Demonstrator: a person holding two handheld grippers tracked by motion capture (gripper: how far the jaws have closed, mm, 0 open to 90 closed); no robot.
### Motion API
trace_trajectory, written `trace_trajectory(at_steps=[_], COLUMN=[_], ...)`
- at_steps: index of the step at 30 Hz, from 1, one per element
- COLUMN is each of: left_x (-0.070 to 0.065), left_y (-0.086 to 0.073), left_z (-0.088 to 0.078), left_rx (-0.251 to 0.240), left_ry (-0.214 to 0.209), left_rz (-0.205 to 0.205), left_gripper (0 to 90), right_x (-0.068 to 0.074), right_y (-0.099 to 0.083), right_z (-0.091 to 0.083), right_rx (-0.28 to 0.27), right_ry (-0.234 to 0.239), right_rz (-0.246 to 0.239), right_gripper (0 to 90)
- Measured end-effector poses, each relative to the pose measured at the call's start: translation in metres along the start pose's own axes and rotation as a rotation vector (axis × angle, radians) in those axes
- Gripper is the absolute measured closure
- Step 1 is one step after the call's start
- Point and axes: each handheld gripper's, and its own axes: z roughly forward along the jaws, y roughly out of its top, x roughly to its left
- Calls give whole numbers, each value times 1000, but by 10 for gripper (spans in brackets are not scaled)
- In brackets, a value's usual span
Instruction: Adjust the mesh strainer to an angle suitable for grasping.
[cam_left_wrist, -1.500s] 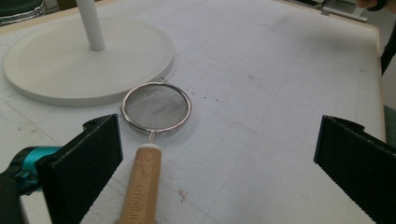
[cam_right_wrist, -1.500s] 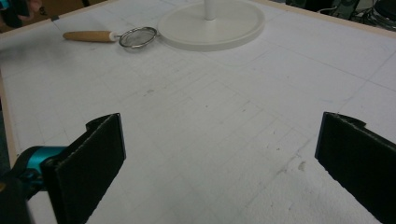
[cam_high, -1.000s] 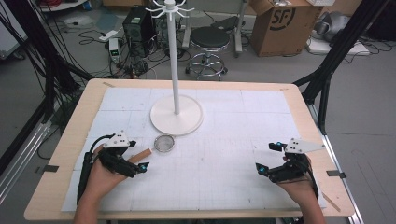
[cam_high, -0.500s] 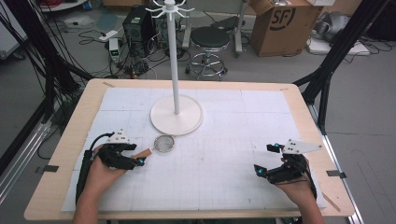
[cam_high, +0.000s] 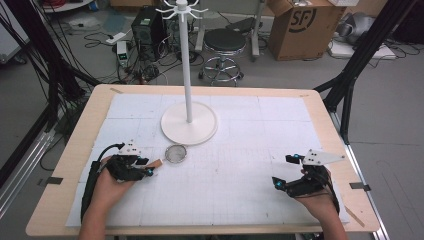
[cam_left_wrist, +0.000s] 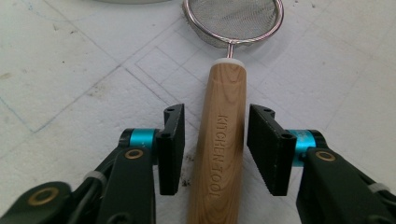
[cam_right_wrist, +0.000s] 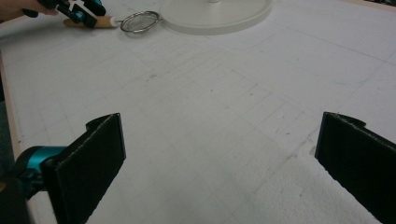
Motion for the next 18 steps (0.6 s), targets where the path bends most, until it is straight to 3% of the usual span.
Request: trace_trajectory(at_steps=[5, 8, 12, 18], left_x=[-1, -5, -9, -12], left_y=[-1, 0, 1, 3], left_z=[1, 2, 3, 3], left_rx=[22, 32, 35, 46], left_ry=[11, 29, 22, 47], left_rz=[22, 45, 84, 112], left_gripper=[638, 643, 678, 691], right_x=[1, 0, -1, 0], right_y=[1, 1, 0, 1], right_z=[1, -1, -1, 0], right_rx=[-5, -4, -9, -6], right_ry=[7, 7, 2, 3], right_rz=[-9, -2, -1, -2], right_gripper=[5, 5, 5, 5])
